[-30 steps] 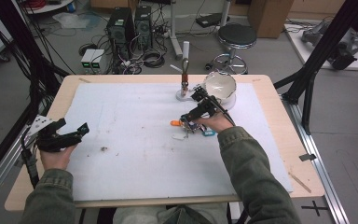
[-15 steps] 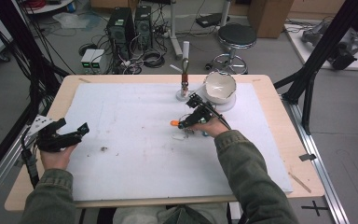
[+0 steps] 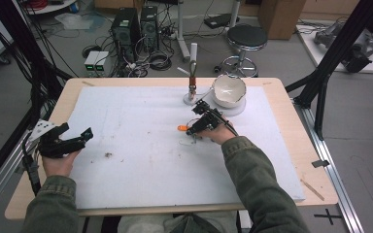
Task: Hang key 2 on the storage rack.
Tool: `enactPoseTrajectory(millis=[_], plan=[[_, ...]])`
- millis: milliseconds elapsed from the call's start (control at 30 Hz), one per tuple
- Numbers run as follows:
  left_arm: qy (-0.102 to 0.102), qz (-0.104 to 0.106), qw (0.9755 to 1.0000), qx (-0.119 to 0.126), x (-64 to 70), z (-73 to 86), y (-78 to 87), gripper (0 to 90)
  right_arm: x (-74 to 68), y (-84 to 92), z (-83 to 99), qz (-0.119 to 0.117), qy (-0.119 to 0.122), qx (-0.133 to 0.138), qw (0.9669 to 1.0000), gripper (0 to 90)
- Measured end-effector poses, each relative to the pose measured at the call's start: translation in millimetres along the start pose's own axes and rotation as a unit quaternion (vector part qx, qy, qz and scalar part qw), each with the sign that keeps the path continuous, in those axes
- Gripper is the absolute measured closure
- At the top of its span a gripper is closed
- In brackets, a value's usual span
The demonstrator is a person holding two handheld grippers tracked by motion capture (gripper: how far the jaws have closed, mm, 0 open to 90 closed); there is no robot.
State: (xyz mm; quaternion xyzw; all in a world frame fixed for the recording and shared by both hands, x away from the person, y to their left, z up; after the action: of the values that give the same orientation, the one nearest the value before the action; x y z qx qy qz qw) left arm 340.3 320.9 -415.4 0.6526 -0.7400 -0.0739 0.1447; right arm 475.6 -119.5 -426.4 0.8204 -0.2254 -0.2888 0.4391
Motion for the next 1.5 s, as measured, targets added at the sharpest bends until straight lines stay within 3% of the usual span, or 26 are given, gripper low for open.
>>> enactPoseTrajectory(millis=[67, 167, 233, 267, 300, 400, 700, 833, 867, 900, 933, 967, 1033, 1200, 1500], plan=[[0.0, 0.0, 1.0, 0.0, 0.1, 0.0, 0.0, 1.7, 2.3, -0.3, -0.4, -0.001, -0.005, 0.004, 1.0, 30.1], [0.0, 0.0, 1.0, 0.0, 0.1, 0.0, -0.1, 1.7, 3.2, -0.8, 0.1, 0.002, -0.01, 0.002, 0.9999, 34.3], [0.0, 0.0, 1.0, 0.0, 0.2, 0.0, -0.2, 1.7, 4.2, 0.1, 0.6, 0.01, -0.015, 0.002, 0.9998, 45.8], [0.0, 0.0, 1.0, 0.0, 0.3, 0.0, -0.2, 1.7, 4.2, 0.1, 0.6, 0.01, -0.015, 0.002, 0.9998, 45.8], [0.0, 0.0, 1.0, 0.001, 0.3, 0.0, -0.2, 1.7, 5.1, 1.1, 0.6, 0.015, -0.018, 0.001, 0.9997, 54.2], [0.0, 0.0, 1.0, 0.0, 0.4, 0.0, -0.4, 1.7, 3.8, 1.5, 0.2, 0.026, -0.02, -0.003, 0.9995, 60.9], [0.0, 0.0, 1.0, 0.001, 1.0, -0.2, -0.4, 1.7, -4.7, -2.3, -0.9, 0.059, 0.003, -0.023, 0.998, 61.8], [-0.001, 0.0, 1.0, 0.002, 0.8, -0.3, -0.1, 1.7, -3.7, -1.5, -0.9, 0.054, -0.001, -0.02, 0.9983, 63.9], [0.0, 0.0, 1.0, 0.002, 0.8, -0.4, -0.1, 1.7, -4.2, -1.0, -1.0, 0.055, -0.002, -0.018, 0.9983, 67.1], [0.0, 0.0, 1.0, 0.002, 0.7, -0.4, 0.0, 1.7, -4.8, 1.1, -1.4, 0.053, 0.004, -0.011, 0.9986, 78.1], [0.0, 0.0, 1.0, 0.002, 0.6, -0.5, -0.1, 1.7, -6.3, 3.2, -2.3, 0.045, 0.008, 0.001, 0.999, 82.9], [0.0, 0.0, 1.0, 0.002, 0.3, -0.4, -0.1, 1.7, -7.2, 0.8, -1.6, 0.068, 0.018, -0.01, 0.9975, 83.3], [0.0, 0.0, 1.0, 0.002, 0.5, -0.4, -0.2, 1.7, -7.0, 0.7, -1.5, 0.067, 0.015, -0.009, 0.9976, 83.4], [0.001, 0.0, 1.0, 0.004, -0.1, -0.5, -0.2, 1.7, -4.2, 3.2, -0.6, 0.056, 0.006, -0.006, 0.9984, 83.9], [0.0, 0.0, 1.0, 0.001, 0.1, -0.3, -0.4, 1.7, 4.4, 16.0, 4.4, 0.023, -0.024, 0.025, 0.9991, 83.9]])
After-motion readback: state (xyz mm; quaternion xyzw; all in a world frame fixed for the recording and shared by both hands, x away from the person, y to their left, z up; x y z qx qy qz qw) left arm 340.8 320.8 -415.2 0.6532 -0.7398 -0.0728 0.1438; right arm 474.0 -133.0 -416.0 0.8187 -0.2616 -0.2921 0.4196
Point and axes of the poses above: each handheld gripper's, and its own axes: y roughly backward along the jaws, z roughly out of its underside, x roughly to its right, the point moved 2 cm from there along -y, roughly forward along the jaws, and after that the axes turned 12 degrees about -z, right-handed, at the moved point
